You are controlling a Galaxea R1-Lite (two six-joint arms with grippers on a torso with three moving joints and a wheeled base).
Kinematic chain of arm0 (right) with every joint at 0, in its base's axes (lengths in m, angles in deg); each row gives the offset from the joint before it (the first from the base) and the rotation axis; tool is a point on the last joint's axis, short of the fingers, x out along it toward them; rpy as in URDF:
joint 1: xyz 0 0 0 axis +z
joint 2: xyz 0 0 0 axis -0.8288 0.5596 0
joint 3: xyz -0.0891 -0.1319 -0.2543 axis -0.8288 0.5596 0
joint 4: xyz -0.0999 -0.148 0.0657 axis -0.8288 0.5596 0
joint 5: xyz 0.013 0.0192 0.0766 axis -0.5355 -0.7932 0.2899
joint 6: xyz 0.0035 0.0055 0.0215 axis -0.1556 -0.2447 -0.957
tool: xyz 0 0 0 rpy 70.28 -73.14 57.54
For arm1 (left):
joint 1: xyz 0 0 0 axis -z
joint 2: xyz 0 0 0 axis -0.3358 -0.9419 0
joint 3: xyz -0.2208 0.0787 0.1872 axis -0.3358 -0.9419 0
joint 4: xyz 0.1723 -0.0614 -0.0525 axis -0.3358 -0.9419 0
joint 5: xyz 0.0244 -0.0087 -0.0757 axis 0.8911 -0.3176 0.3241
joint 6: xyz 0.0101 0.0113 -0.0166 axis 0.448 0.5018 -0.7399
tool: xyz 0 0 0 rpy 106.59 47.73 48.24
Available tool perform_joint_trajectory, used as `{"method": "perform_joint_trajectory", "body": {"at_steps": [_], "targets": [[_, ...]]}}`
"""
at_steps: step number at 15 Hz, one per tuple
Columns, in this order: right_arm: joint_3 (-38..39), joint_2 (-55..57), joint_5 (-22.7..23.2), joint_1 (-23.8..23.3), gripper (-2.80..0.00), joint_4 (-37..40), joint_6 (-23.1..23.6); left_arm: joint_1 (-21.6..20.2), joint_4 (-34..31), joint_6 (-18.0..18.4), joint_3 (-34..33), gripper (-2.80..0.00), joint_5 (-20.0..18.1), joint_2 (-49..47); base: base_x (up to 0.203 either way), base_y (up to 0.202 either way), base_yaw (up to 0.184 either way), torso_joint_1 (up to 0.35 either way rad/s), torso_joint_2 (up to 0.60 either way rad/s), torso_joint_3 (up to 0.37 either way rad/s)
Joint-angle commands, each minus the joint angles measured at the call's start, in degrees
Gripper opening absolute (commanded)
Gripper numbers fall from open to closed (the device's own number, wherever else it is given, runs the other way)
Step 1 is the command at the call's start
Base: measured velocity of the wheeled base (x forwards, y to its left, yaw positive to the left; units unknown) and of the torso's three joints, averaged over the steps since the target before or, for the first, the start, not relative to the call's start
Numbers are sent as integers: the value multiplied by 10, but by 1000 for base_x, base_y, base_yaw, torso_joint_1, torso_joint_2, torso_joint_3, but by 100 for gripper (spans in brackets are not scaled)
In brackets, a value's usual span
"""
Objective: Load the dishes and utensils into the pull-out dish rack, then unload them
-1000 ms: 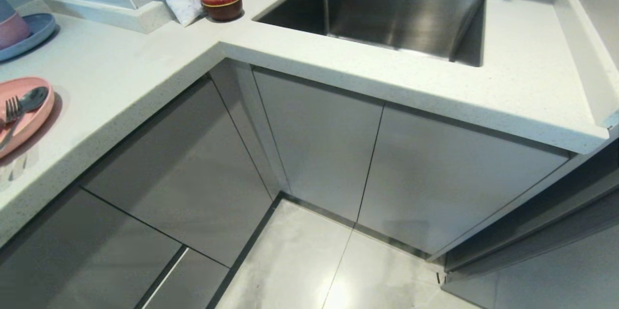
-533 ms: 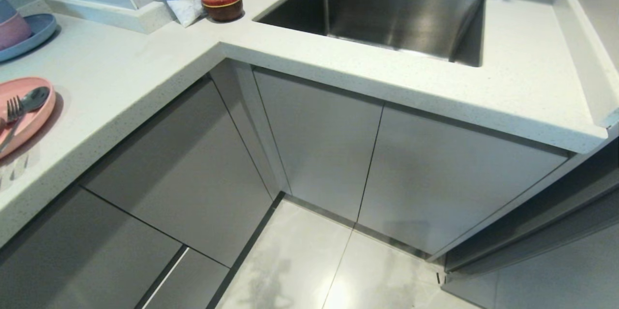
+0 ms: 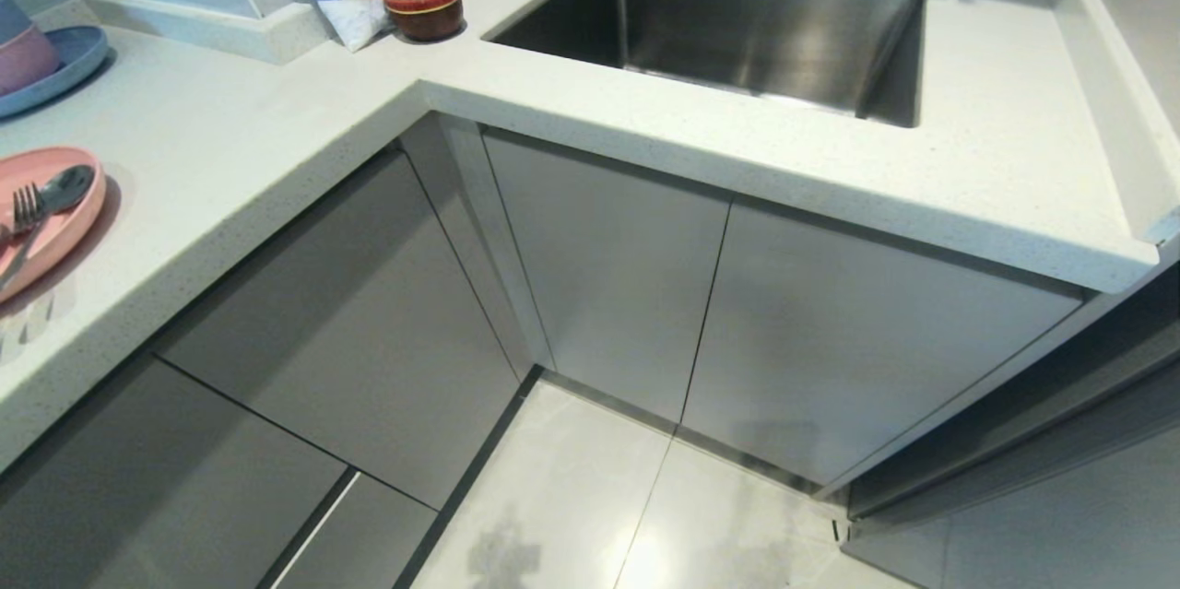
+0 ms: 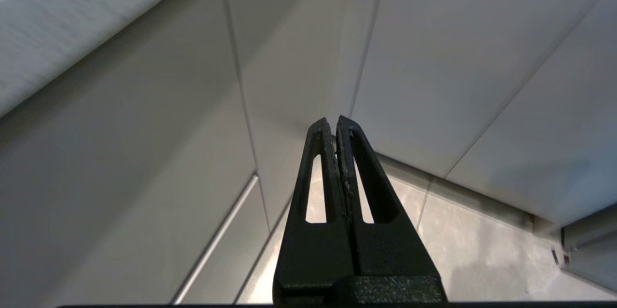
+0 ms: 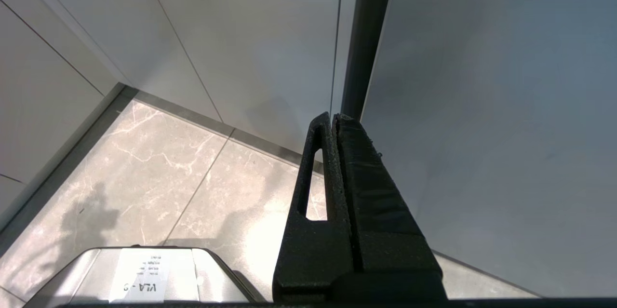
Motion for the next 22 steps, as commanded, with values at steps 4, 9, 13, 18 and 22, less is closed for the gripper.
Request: {"method": "perform_joint_trajectory", "body": {"at_steps": [4,9,13,18,22], "targets": [[1,-2,0,0,-280,0,0,0,-22,13,-26,-280,-19,8,0,0,0,0,0,0],[1,-2,0,0,-280,0,0,0,-21,-23,-26,-280,-6,8,0,0,0,0,0,0],[1,-2,0,0,-280,0,0,0,-21,-45,-26,-280,-2,8,0,0,0,0,0,0],[1,-2,0,0,-280,0,0,1,-22,-46,-26,-280,-2,9,0,0,0,2,0,112],[1,-2,-1,0,-280,0,0,0,-22,-45,-26,-280,-2,8,0,0,0,1,1,203]]}}
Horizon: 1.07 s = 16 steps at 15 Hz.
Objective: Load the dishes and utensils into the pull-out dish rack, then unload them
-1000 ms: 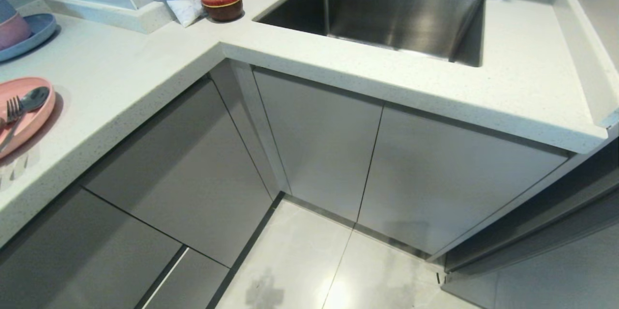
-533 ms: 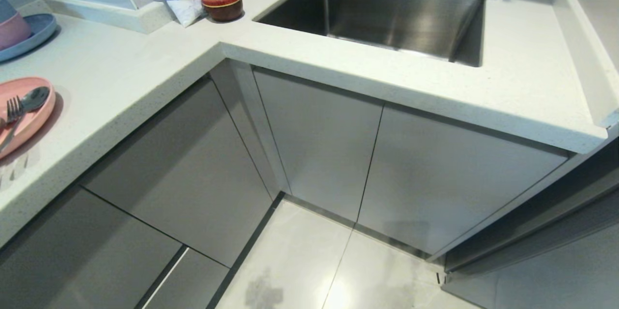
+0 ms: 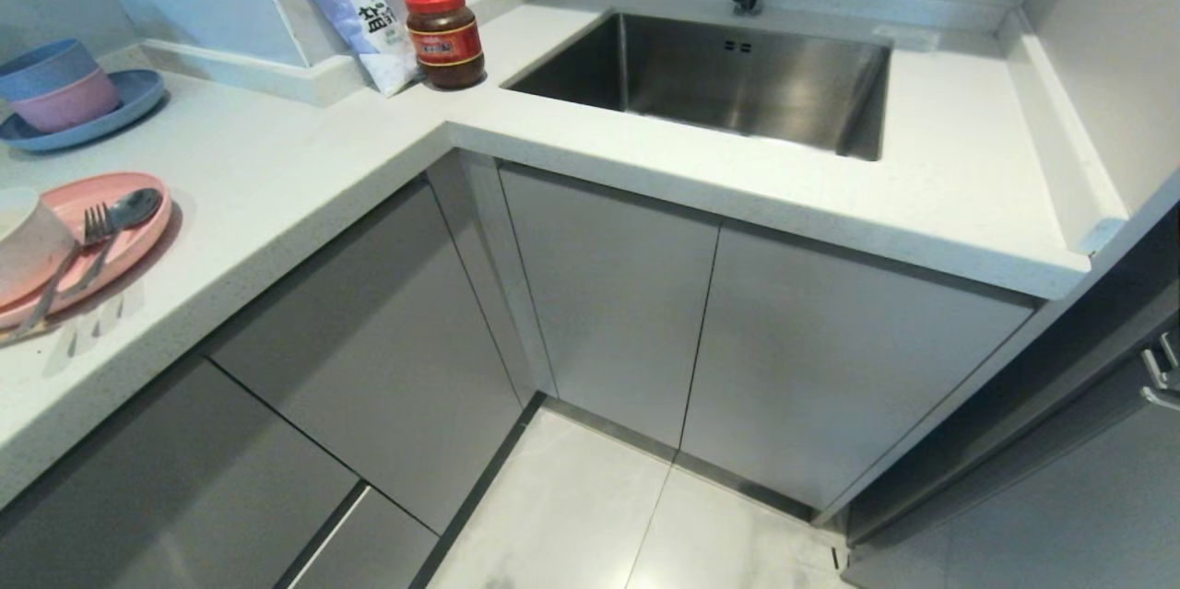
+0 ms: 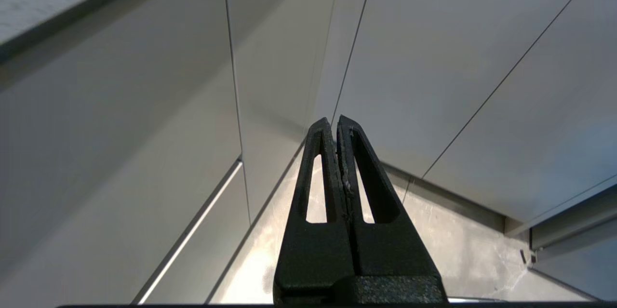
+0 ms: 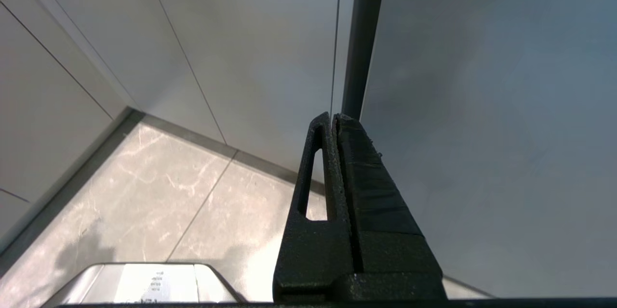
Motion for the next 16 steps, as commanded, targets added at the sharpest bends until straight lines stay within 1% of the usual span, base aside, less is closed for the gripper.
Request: {"method": "perform_joint_trajectory", "body": {"at_steps": [1,16], "targets": [[1,-2,0,0,-280,0,0,0,1,0,-11,-280,0,-2,0,0,0,1,1,193],[1,-2,-1,0,-280,0,0,0,1,0,-11,-280,-1,-1,0,0,0,3,3,206]]}}
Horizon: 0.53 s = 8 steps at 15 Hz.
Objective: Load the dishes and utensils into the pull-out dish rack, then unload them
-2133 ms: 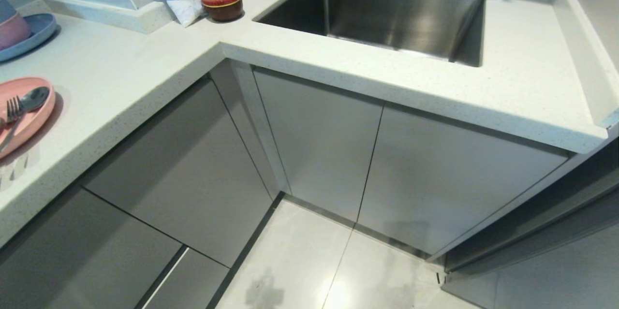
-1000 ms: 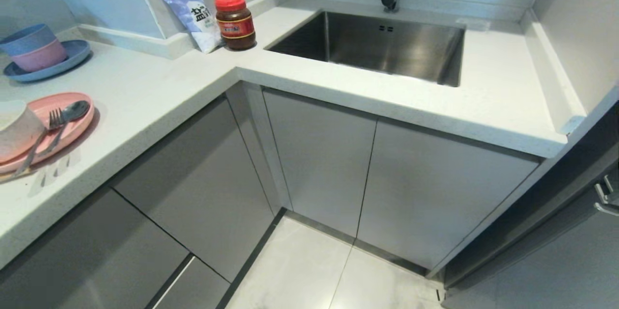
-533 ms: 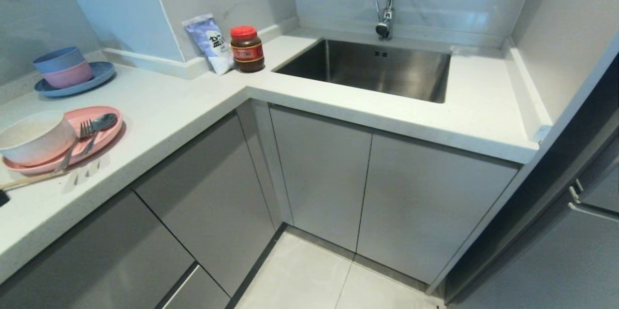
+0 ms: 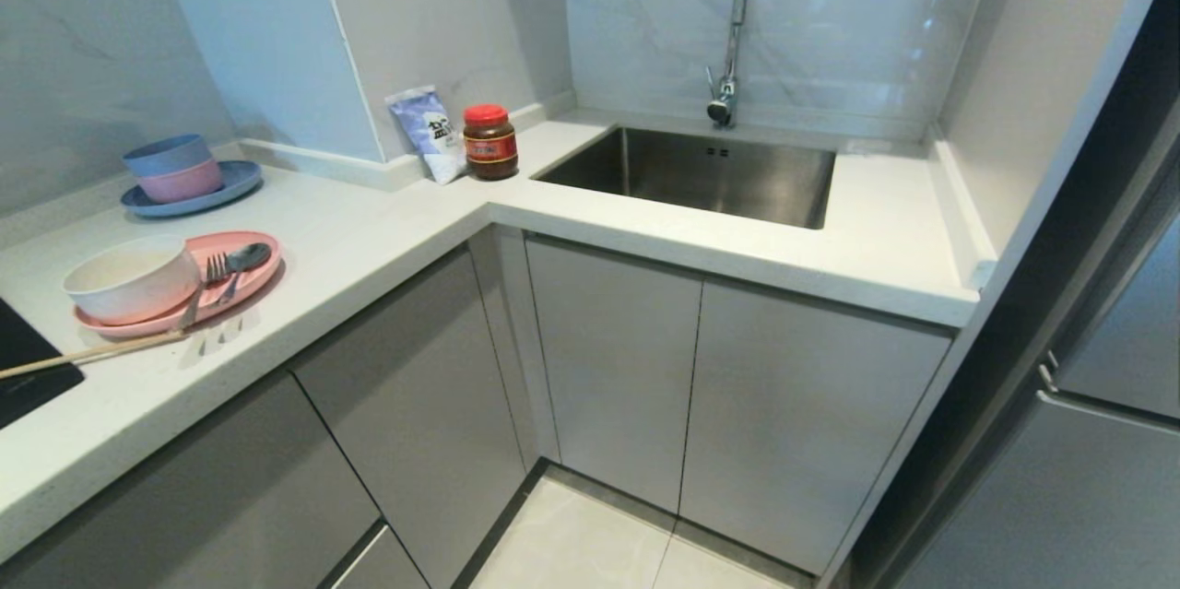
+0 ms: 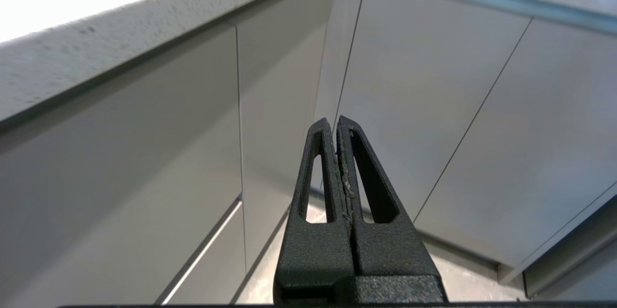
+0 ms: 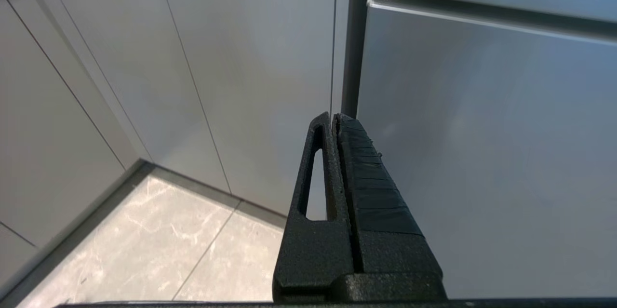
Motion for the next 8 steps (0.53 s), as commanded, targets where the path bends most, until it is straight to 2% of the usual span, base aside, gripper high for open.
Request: {"method": "perform_joint_trajectory", "body": {"at_steps": [1,8], "targets": [[1,-2,0,0,-280,0,0,0,0,-1,-11,-280,1,-1,0,0,0,10,1,198],[1,-2,0,0,-280,0,0,0,0,-1,-11,-280,1,-1,0,0,0,2,1,202]]}}
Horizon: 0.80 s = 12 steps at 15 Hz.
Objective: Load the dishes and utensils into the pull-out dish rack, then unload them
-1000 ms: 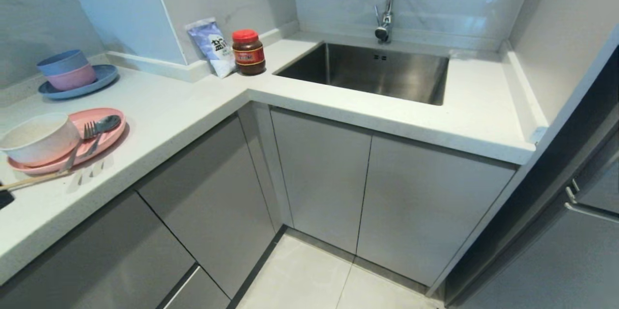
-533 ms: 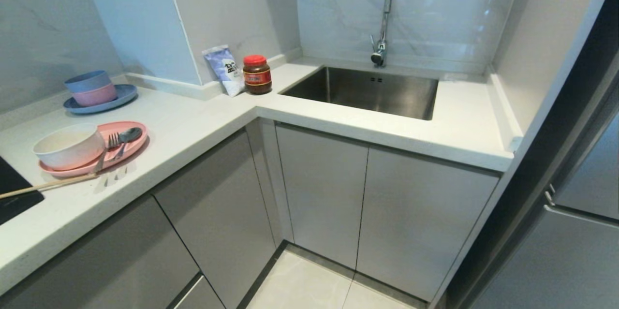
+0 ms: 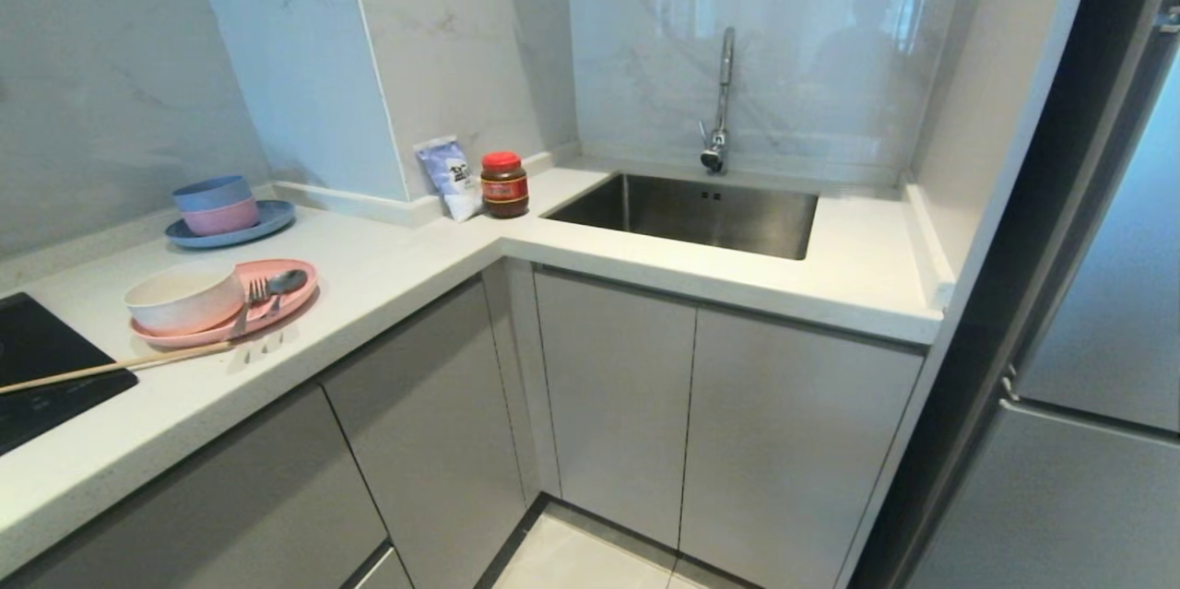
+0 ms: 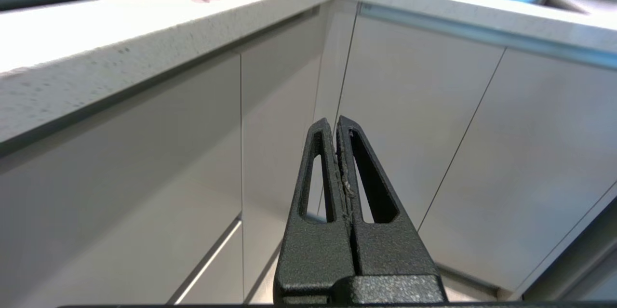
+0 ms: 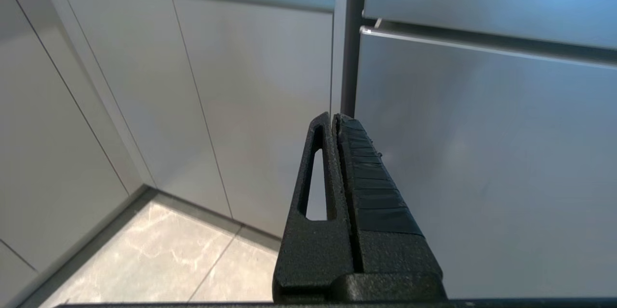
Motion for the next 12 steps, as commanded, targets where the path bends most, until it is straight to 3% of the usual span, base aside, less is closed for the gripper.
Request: {"method": "perform_joint_trajectory", "body": {"at_steps": [1,12], "targets": [[1,-2,0,0,-280,0,0,0,0,0,-11,-280,0,-1,0,0,0,-2,2,198],[1,-2,0,0,-280,0,-10,0,1,-1,-11,-280,0,-1,0,0,0,2,0,24]]}}
